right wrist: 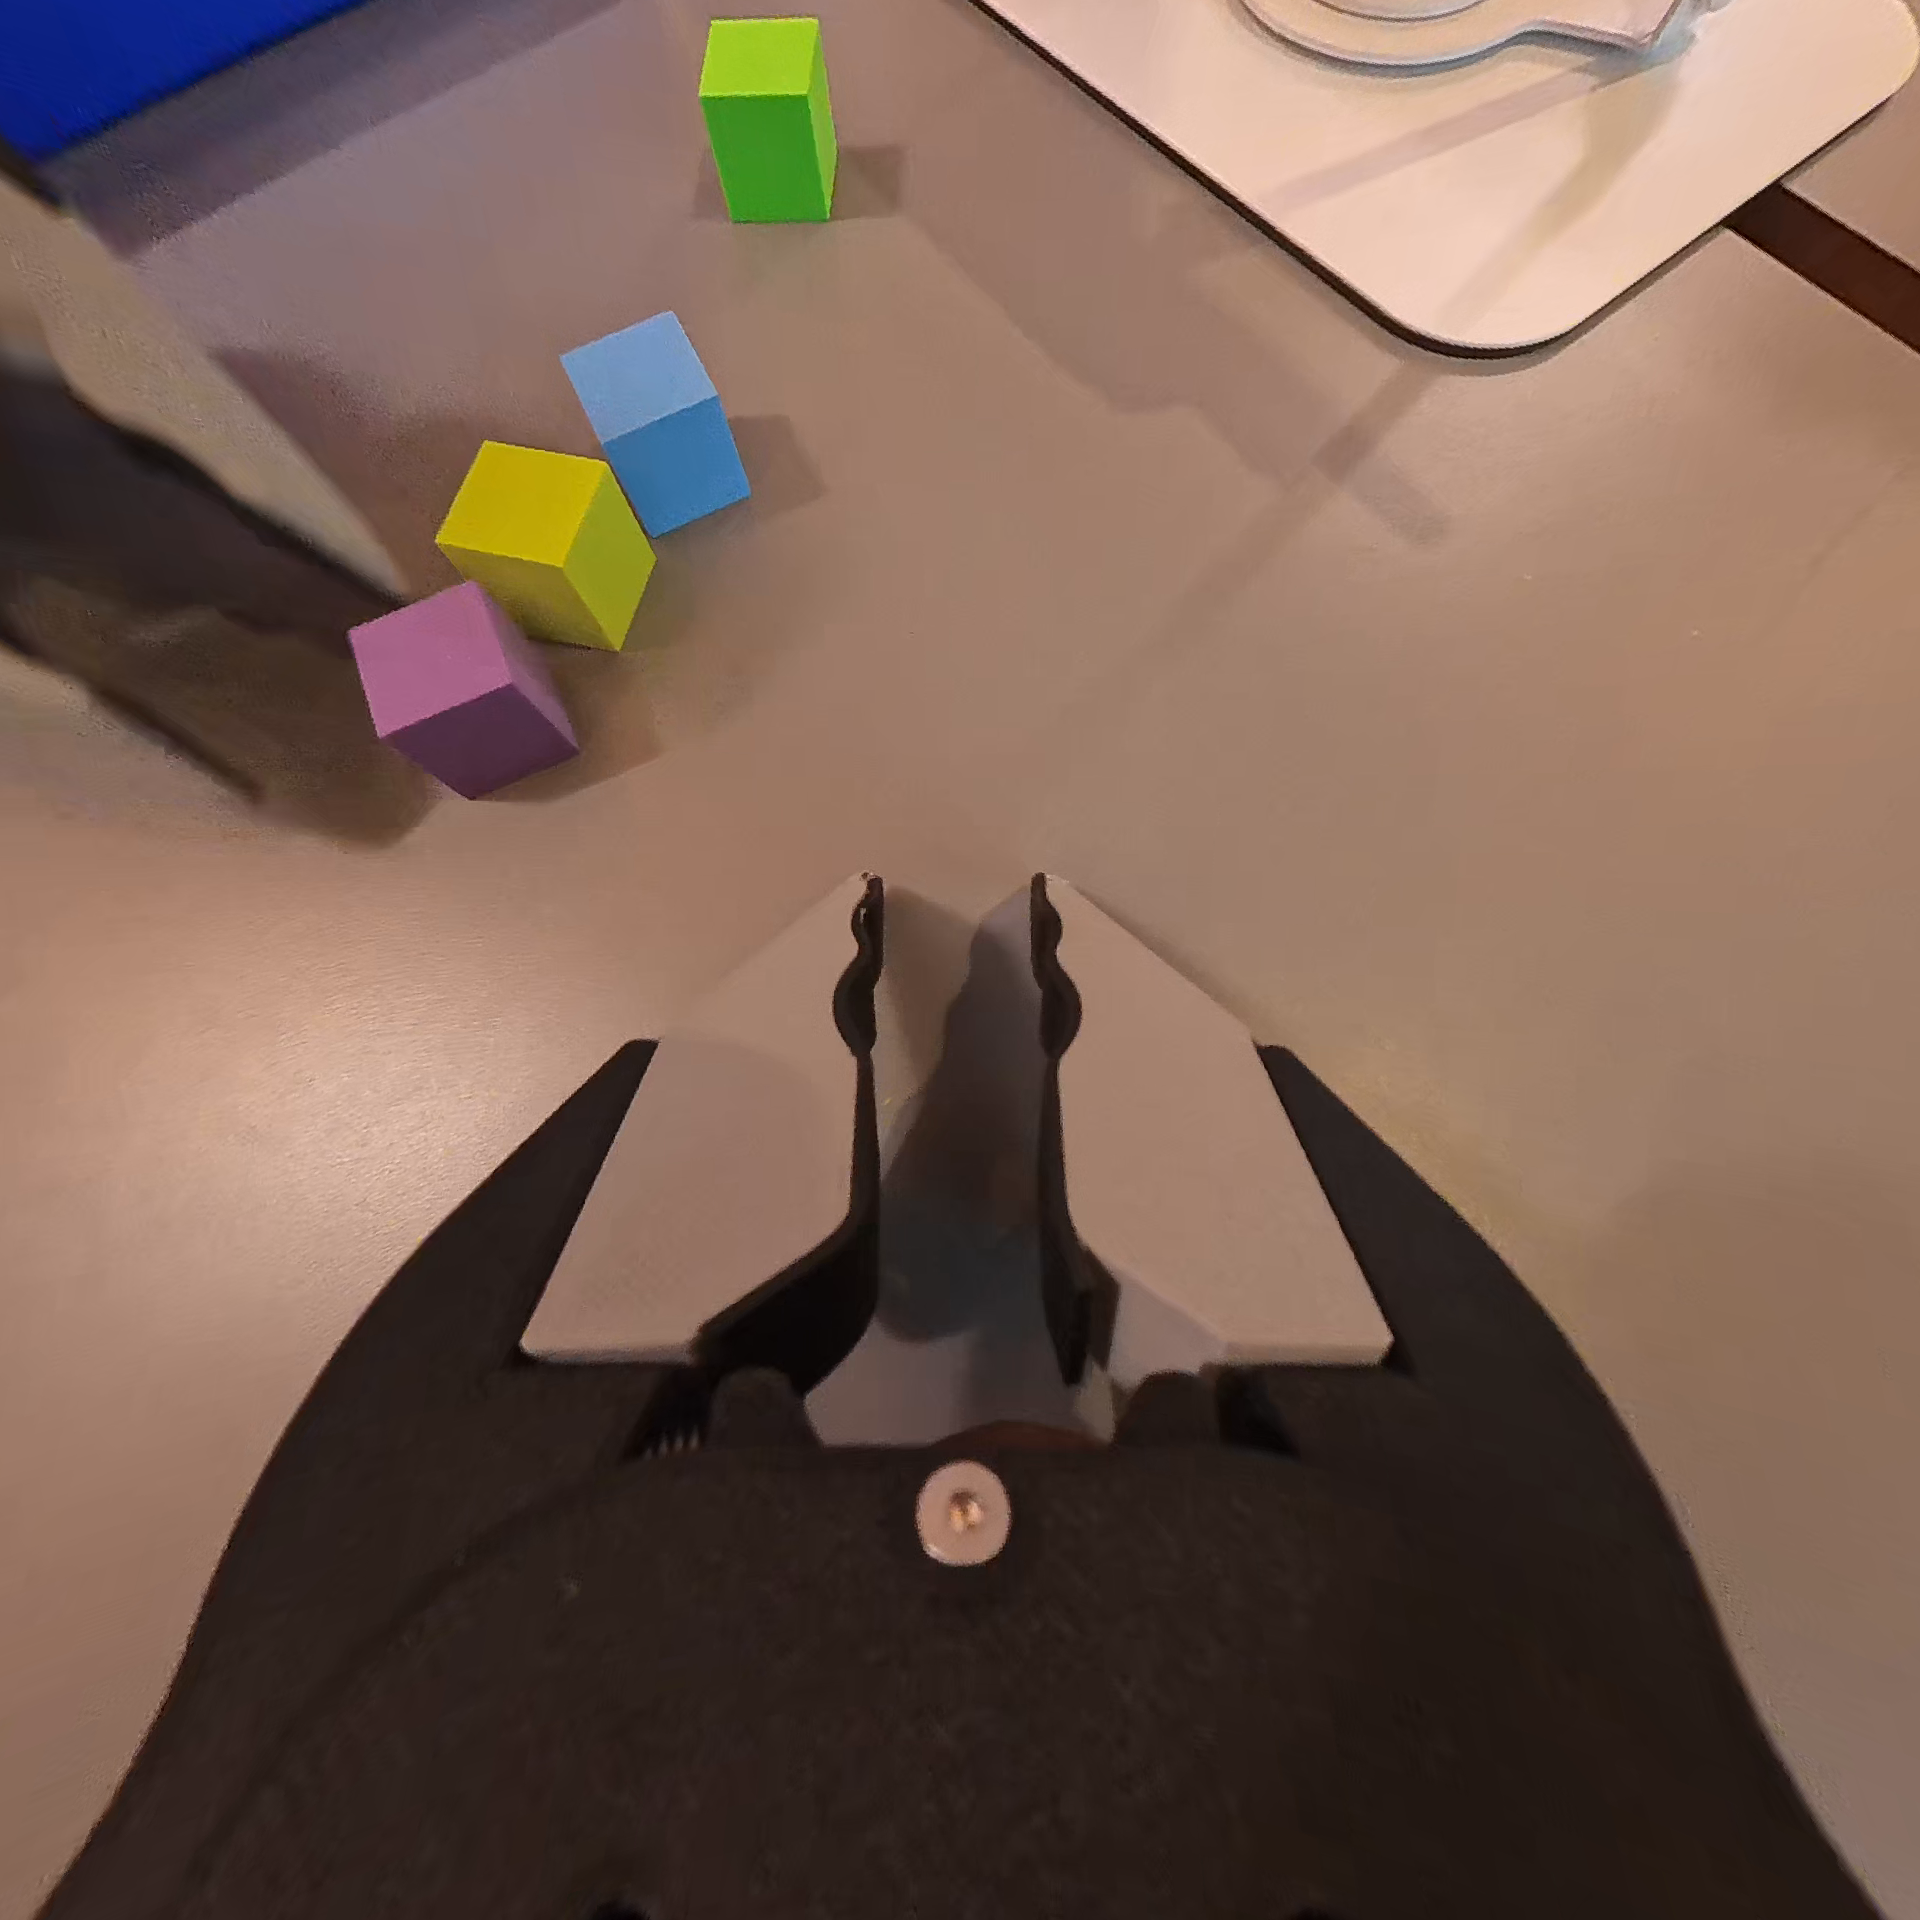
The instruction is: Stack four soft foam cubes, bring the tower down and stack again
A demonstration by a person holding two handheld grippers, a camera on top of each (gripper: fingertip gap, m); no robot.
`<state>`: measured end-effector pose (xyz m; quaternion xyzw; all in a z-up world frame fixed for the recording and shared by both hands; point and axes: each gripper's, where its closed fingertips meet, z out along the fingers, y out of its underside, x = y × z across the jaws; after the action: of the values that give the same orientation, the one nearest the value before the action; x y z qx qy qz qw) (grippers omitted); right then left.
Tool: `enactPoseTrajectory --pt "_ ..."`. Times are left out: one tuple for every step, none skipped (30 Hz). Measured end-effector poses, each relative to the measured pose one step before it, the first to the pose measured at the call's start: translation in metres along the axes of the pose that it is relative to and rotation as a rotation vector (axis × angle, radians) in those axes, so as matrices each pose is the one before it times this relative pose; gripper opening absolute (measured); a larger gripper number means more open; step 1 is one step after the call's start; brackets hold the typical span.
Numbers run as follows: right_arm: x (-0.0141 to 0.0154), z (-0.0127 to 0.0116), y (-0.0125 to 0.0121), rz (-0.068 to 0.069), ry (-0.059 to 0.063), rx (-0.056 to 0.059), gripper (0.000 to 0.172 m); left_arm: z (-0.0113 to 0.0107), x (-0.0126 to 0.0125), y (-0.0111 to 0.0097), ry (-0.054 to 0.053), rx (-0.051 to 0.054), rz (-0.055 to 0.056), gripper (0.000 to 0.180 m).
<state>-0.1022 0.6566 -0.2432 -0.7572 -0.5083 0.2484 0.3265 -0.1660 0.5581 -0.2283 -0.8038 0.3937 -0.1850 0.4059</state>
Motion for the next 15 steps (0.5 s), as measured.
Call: enactPoseTrajectory --pt "-0.00022 -0.00023 -0.00018 0.0096 -0.0090 0.0017 0.025 0.00341 0.01247 -0.00029 0.0538 -0.0118 0.0209 0.045" --pt "-0.00062 -0.00027 -0.00004 0.0090 -0.0125 0.0015 0.024 0.00402 0.01313 -0.00074 0.0538 -0.0128 0.0283 0.048" --pt "-0.00097 -0.00035 -0.00023 0.0095 -0.0156 0.0024 0.024 0.00441 0.01403 -0.00210 0.0540 -0.0070 0.0415 0.047" --pt "-0.00048 -0.00062 -0.00057 0.0108 -0.0138 0.0054 0.024 0.00408 0.01079 -0.00314 0.0299 -0.0007 0.0503 0.044" --pt "-0.00024 -0.00108 -0.00124 0.0112 -0.0114 0.0098 0.024 0.00275 0.00319 -0.00346 -0.0179 0.0044 0.0480 0.043" --pt "0.00027 -0.00135 -0.00144 0.0121 -0.0083 0.0124 0.024 0.00057 -0.00429 -0.00342 -0.0592 0.0109 0.0386 0.043" --pt "0.00061 -0.00138 -0.00158 0.0130 -0.0063 0.0132 0.024 -0.00132 -0.00820 -0.00312 -0.0737 0.0162 0.0289 0.043" --pt "0.00060 -0.00137 -0.00169 0.0128 -0.0064 0.0136 0.024 -0.00232 -0.00894 -0.00191 -0.0634 0.0129 0.0162 0.043" --pt "0.00024 -0.00124 -0.00165 0.0113 -0.0072 0.0133 0.023 -0.00277 -0.00761 -0.00069 -0.0412 0.0070 -0.0010 0.045" --pt "0.00009 -0.00110 -0.00150 0.0100 -0.0082 0.0114 0.023 -0.00275 -0.00626 -0.00037 -0.0221 0.0075 -0.0216 0.049" --pt "-0.00023 -0.00069 -0.00096 0.0085 -0.0089 0.0078 0.023 -0.00282 -0.00519 -0.00030 -0.0069 0.0104 -0.0419 0.054" --pt "0.00003 -0.00051 -0.00042 0.0068 -0.0055 0.0037 0.023 -0.00253 -0.00532 0.00037 -0.0001 0.0061 -0.0570 0.058" --pt "0.00005 -0.00029 -0.00030 0.0035 -0.0025 0.0023 0.023 -0.00219 -0.00710 0.00188 -0.0069 -0.0033 -0.0630 0.062" --pt "0.00002 -0.00006 -0.00018 0.0002 0.0001 0.0011 0.023 -0.00182 -0.00924 0.00327 -0.0192 -0.0105 -0.0646 0.064" --pt "-0.00009 0.00004 0.00016 -0.0023 0.0013 -0.0008 0.023 -0.00103 -0.00920 0.00524 -0.0189 -0.0191 -0.0624 0.064"
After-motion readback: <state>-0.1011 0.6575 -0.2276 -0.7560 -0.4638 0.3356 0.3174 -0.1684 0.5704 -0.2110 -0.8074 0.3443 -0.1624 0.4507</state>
